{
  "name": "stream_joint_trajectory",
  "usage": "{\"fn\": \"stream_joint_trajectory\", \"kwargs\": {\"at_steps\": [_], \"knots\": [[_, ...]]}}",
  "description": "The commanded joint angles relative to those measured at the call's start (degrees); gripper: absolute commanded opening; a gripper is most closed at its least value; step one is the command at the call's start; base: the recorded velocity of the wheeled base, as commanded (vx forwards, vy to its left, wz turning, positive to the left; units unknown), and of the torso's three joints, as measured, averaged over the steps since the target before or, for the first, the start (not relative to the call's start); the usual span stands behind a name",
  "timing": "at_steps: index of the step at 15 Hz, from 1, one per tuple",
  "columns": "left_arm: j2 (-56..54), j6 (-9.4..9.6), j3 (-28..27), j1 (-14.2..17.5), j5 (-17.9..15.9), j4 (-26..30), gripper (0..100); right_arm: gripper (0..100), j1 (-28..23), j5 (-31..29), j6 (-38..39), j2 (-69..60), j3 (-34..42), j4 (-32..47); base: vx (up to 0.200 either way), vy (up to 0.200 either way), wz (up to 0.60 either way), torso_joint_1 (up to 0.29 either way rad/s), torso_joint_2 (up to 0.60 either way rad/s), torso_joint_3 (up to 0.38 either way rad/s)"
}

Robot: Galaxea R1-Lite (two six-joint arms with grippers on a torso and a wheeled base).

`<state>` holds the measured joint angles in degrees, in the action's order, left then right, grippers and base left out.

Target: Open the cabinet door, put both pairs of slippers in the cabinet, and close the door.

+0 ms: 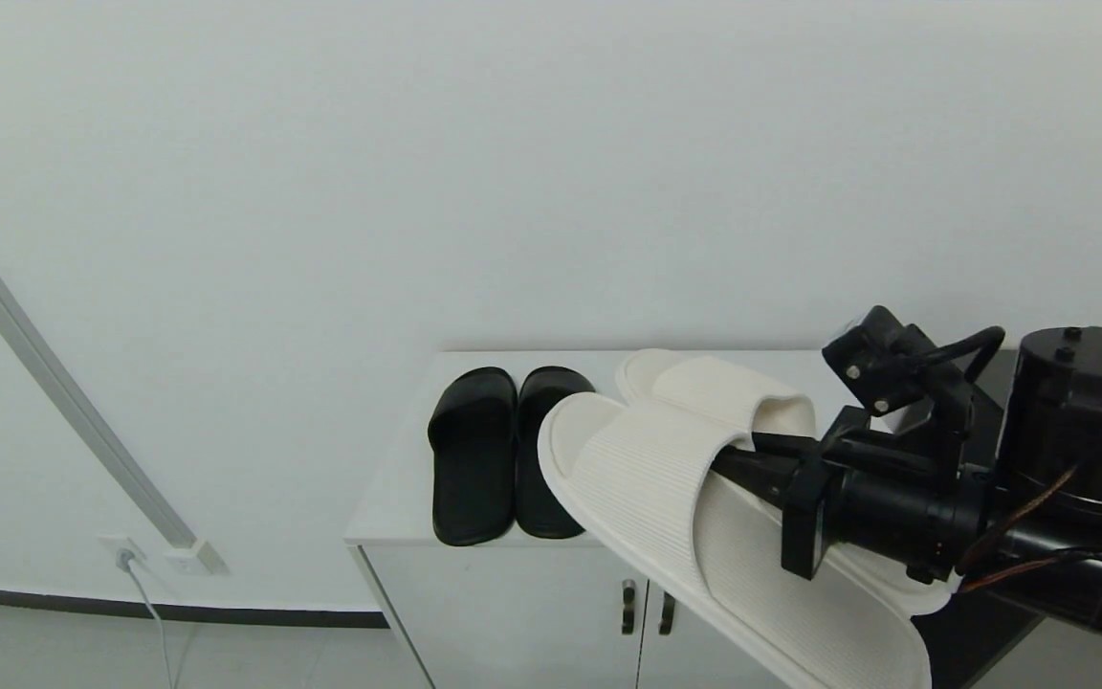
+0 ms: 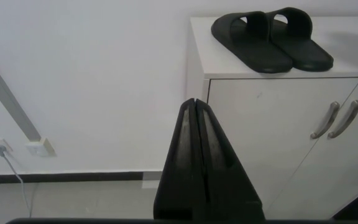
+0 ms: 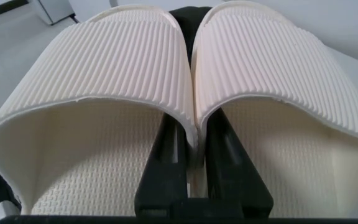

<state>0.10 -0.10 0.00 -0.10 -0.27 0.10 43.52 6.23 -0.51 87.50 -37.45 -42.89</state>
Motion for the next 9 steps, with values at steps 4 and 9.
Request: {"fn": "stream_joint_trajectory", "kwargs": {"at_steps": [4, 9], "knots": [[0.1, 0.01, 0.0, 0.0, 0.0, 0.0, 0, 0, 0.2, -0.1, 0.2, 0.9, 0.6, -0.1, -0.05, 0.0, 0.0, -0.001, 0.0, 0.001], [0.1, -0.08, 0.0, 0.0, 0.0, 0.0, 0, 0, 0.4, -0.3, -2.1, 0.9, 1.8, 0.2, -0.2, 0.0, 0.0, 0.003, 0.0, 0.004]]}}
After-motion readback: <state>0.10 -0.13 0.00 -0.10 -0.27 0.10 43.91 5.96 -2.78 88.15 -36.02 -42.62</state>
